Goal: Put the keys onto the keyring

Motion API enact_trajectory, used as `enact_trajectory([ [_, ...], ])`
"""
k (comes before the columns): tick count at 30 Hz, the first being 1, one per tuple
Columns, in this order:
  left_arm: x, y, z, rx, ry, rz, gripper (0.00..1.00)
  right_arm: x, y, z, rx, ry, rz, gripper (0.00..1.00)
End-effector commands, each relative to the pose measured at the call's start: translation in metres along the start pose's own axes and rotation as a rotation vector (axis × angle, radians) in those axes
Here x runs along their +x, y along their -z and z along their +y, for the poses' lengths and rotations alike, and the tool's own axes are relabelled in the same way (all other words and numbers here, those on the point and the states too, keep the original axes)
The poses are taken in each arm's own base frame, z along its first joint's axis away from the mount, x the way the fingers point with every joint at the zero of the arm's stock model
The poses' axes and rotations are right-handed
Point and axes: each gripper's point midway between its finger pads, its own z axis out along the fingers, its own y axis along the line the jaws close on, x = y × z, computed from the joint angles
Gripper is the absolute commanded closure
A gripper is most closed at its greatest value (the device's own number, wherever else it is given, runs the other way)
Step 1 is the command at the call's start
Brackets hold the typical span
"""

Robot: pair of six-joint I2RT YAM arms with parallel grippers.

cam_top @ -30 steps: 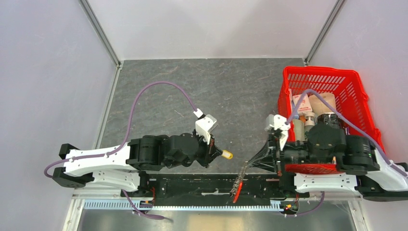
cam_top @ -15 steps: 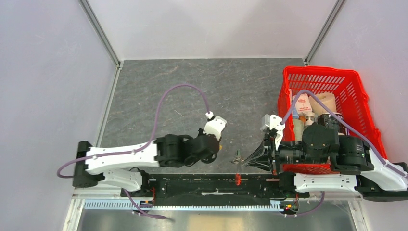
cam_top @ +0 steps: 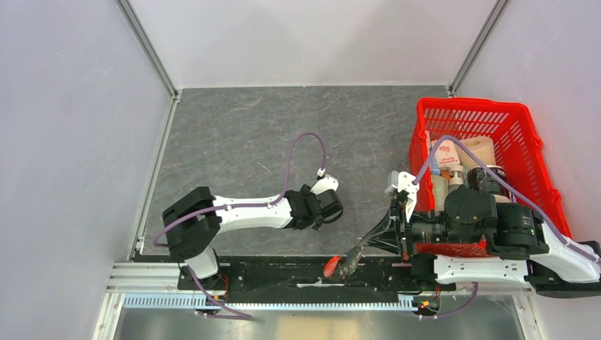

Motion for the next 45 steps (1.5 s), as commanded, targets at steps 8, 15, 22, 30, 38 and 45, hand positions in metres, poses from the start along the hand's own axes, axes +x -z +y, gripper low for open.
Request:
enact_trajectory([
  [8,-0.053,0.052,0.013,0.131,0.129,-0.199,0.16,-0.001,0.001,-0.006,0.024,-0.007,-0.039,1.00],
  [15,-0.052,0.022,0.020,0.141,0.186,-0.133,0.35,-0.002,-0.002,-0.005,0.021,-0.013,-0.037,1.00],
  [22,-0.049,-0.003,0.017,0.207,0.226,-0.078,0.37,0.002,-0.004,-0.007,0.027,-0.020,-0.027,1.00],
  [30,-0.030,-0.023,0.013,0.386,0.337,-0.033,0.42,0.005,-0.009,-0.008,0.035,-0.023,-0.008,1.00],
  [38,-0.028,-0.031,0.007,0.495,0.374,-0.040,0.49,0.005,-0.012,-0.008,0.041,-0.027,0.004,1.00],
  [45,-0.021,-0.040,0.009,0.506,0.386,-0.027,0.56,0.005,-0.014,-0.013,0.065,-0.027,0.001,1.00],
])
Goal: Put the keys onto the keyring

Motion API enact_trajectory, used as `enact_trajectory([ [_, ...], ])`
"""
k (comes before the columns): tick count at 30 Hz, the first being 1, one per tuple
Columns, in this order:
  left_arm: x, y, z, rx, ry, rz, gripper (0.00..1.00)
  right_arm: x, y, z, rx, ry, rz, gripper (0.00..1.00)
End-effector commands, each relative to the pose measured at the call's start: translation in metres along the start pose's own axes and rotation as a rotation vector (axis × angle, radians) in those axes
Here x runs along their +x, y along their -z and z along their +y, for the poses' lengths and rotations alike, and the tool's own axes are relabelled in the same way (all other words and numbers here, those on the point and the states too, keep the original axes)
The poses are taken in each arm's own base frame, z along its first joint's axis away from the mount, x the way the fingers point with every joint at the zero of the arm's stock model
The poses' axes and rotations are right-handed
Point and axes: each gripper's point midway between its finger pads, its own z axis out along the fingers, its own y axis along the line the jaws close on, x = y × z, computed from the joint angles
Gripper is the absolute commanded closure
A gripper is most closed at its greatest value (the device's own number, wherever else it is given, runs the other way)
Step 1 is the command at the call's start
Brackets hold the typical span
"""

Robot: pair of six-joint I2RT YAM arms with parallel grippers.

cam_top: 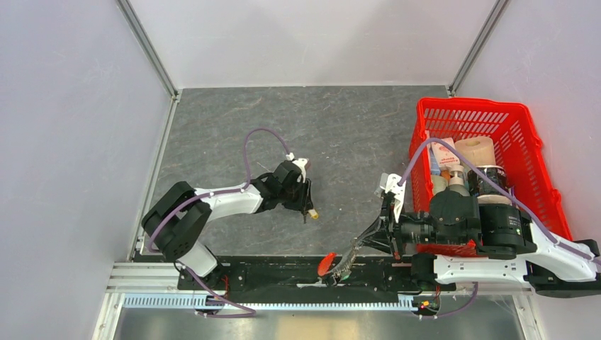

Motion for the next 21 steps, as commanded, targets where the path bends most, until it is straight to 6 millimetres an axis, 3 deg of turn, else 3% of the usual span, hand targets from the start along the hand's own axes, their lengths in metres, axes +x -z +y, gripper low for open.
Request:
enact_trajectory([
  [1,-0.005,-0.007,-0.003,0.053,0.007,-0.026,0.57,-0.012,0.000,0.001,0.006,-0.011,-0.048,1.00],
  [8,-0.003,-0.006,0.011,0.026,0.026,-0.030,0.60,-0.012,-0.003,0.001,0.007,-0.008,-0.037,1.00],
  [21,0.005,-0.002,0.009,0.062,0.034,-0.014,0.69,-0.011,-0.009,0.000,0.013,-0.006,-0.027,1.00],
])
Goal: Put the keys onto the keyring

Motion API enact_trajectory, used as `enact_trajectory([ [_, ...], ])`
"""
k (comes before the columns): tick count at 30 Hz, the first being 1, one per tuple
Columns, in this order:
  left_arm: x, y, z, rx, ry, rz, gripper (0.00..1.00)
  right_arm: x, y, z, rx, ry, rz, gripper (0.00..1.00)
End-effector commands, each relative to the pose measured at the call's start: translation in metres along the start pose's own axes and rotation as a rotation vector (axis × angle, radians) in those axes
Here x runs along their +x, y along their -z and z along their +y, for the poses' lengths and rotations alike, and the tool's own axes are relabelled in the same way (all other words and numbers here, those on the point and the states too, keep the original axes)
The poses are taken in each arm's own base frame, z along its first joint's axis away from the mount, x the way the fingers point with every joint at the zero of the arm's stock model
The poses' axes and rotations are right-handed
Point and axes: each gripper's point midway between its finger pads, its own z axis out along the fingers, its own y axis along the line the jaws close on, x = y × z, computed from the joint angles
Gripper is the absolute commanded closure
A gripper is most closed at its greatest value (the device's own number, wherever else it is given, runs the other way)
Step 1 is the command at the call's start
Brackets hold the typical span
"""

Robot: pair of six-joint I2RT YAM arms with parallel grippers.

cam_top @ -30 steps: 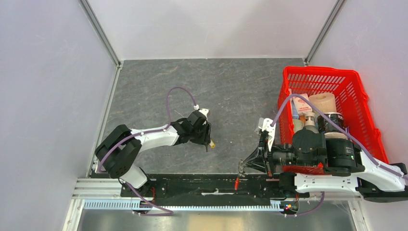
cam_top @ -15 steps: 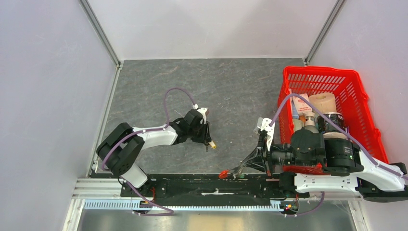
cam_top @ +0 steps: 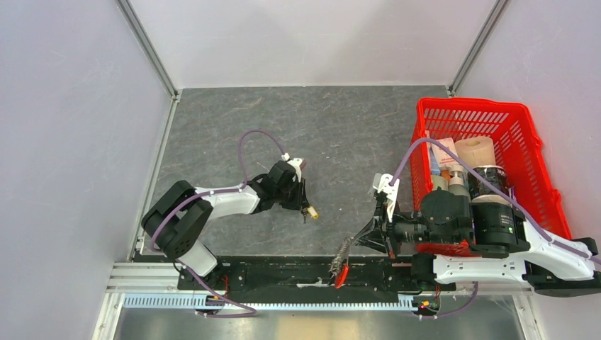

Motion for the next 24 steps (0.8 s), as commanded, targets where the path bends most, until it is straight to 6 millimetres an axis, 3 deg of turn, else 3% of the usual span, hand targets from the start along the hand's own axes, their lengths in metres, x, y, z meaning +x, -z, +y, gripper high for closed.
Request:
enact_trajectory([
  [1,0.006,0.004,-0.004,0.042,0.003,0.005,0.69,-0.013,0.000,0.003,-0.008,-0.007,-0.050,1.00],
  [10,0.016,0.003,-0.003,0.059,0.009,0.027,0.74,-0.014,-0.002,0.005,-0.016,-0.013,-0.049,1.00],
  [12,0.016,0.003,-0.002,0.056,0.007,0.027,0.78,-0.013,-0.003,0.005,-0.015,-0.013,-0.047,1.00],
  [16,0.017,0.002,0.001,0.038,0.006,0.027,0.98,-0.014,-0.001,0.005,-0.017,-0.012,-0.052,1.00],
  [19,0.016,0.003,0.001,0.040,0.002,0.025,0.98,-0.014,-0.001,0.005,-0.016,-0.012,-0.053,1.00],
  [21,0.010,0.011,-0.008,0.071,-0.005,0.008,0.98,-0.014,-0.001,0.005,-0.017,-0.013,-0.053,1.00],
  [24,-0.010,0.038,-0.030,0.129,-0.045,-0.043,0.98,-0.014,0.000,0.005,-0.019,-0.007,-0.055,1.00],
])
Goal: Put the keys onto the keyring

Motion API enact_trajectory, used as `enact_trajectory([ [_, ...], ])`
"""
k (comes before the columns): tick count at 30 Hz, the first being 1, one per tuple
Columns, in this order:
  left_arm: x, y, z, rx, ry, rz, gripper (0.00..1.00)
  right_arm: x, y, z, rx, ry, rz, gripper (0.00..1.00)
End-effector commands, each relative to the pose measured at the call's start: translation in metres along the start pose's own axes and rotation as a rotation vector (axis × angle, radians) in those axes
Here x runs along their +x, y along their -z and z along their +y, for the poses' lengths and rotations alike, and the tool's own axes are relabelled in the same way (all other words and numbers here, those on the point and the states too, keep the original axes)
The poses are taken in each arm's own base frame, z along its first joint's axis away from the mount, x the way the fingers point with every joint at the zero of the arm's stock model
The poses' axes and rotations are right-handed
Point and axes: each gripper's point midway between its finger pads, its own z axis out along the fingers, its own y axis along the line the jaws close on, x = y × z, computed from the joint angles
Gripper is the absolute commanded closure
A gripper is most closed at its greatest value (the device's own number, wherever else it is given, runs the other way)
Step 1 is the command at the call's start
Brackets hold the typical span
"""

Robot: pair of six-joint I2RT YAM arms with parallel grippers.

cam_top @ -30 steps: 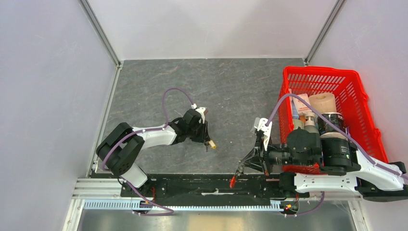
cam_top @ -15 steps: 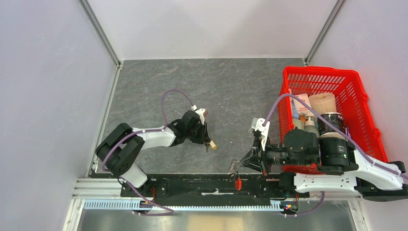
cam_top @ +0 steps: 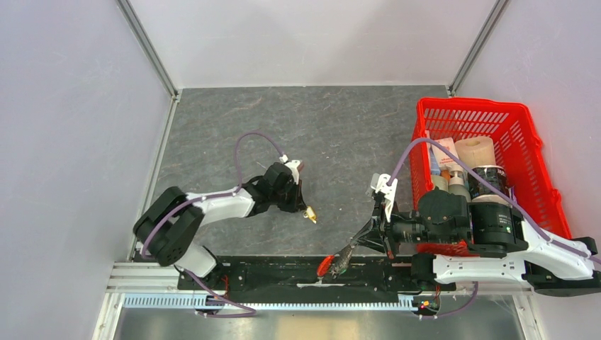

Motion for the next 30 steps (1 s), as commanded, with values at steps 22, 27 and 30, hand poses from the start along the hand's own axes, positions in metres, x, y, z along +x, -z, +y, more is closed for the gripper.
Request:
enact_trajectory([
  [22,-0.023,0.206,-0.186,0.553,-0.537,-0.228,0.98,-0.042,-0.026,0.043,-0.196,0.173,-0.031,1.00],
  [27,-0.022,0.211,-0.188,0.558,-0.548,-0.225,0.98,-0.048,-0.045,0.036,-0.136,0.144,-0.036,1.00],
  [30,-0.021,0.219,-0.192,0.585,-0.537,-0.230,0.98,-0.038,-0.061,0.014,-0.031,0.124,-0.025,1.00],
])
